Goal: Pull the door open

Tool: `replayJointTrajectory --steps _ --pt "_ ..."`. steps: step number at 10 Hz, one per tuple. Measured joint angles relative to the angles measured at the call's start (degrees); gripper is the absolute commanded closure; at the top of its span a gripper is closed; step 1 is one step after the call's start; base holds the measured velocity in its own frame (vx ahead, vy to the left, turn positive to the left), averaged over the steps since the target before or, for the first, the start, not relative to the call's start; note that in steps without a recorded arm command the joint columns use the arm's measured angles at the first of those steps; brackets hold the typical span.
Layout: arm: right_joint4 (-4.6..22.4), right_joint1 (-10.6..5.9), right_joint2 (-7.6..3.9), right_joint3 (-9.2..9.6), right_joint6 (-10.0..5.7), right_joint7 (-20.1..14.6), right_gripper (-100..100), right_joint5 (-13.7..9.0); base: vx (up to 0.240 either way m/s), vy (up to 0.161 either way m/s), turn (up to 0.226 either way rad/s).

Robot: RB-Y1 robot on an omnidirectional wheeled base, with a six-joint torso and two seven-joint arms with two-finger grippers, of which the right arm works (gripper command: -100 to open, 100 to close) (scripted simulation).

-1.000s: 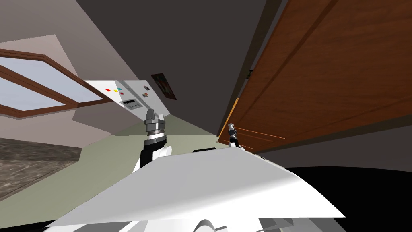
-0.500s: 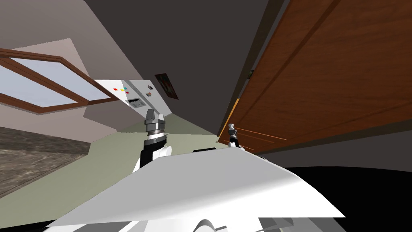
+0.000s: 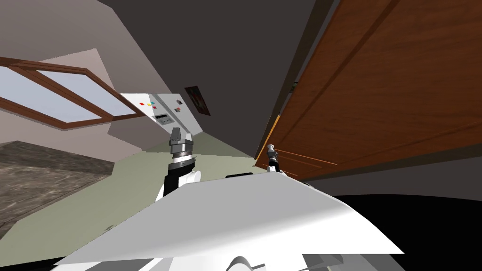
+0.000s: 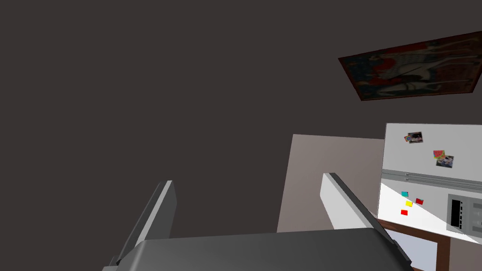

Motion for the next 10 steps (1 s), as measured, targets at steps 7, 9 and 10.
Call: replayJointTrajectory --steps 7,9,10 --pt "-0.2 0.00 -0.20 0.70 0.04 -9.8 100 -2.3 -0.031 -0.010 0.045" --pt "-0.2 -0.01 -0.23 0.86 0.00 -12.1 100 -2.8 -0.027 -0.008 0.041" --pt "-0.2 -0.02 -0.28 0.94 -0.01 -13.5 100 -3.1 -0.032 -0.014 0.043"
